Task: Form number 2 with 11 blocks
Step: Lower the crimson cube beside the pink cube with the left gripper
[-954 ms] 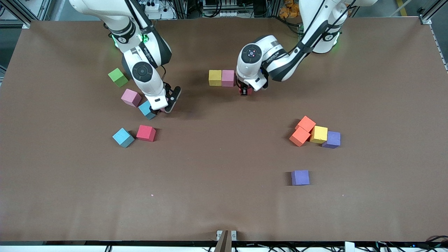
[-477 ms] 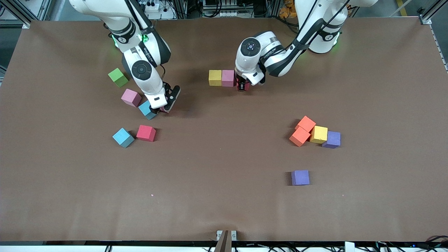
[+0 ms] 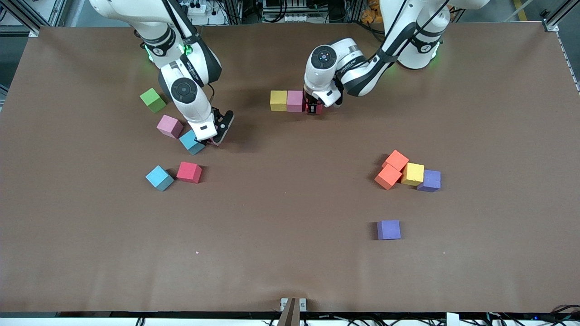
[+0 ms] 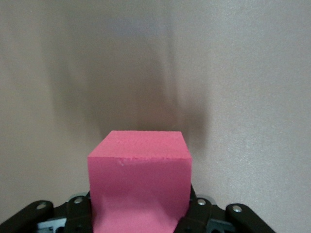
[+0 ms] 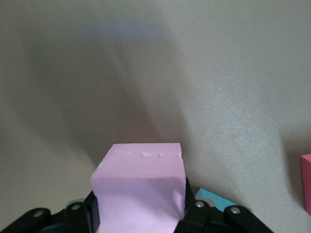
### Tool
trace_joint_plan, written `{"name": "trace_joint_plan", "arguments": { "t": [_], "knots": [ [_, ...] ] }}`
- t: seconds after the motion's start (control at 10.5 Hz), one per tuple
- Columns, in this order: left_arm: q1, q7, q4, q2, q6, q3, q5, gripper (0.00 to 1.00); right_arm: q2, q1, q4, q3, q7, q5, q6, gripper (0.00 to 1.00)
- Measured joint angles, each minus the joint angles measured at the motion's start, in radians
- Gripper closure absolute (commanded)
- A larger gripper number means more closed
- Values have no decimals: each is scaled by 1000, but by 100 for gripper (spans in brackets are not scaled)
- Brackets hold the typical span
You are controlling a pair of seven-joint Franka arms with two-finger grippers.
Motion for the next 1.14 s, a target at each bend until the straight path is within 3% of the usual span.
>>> {"name": "trace_joint_plan", "arguments": {
  "t": [1.14],
  "knots": [
    [-23,-8,-5,3,33,0,0,100,-17,33,76,9,189,1,-84,71]
  ]
}}
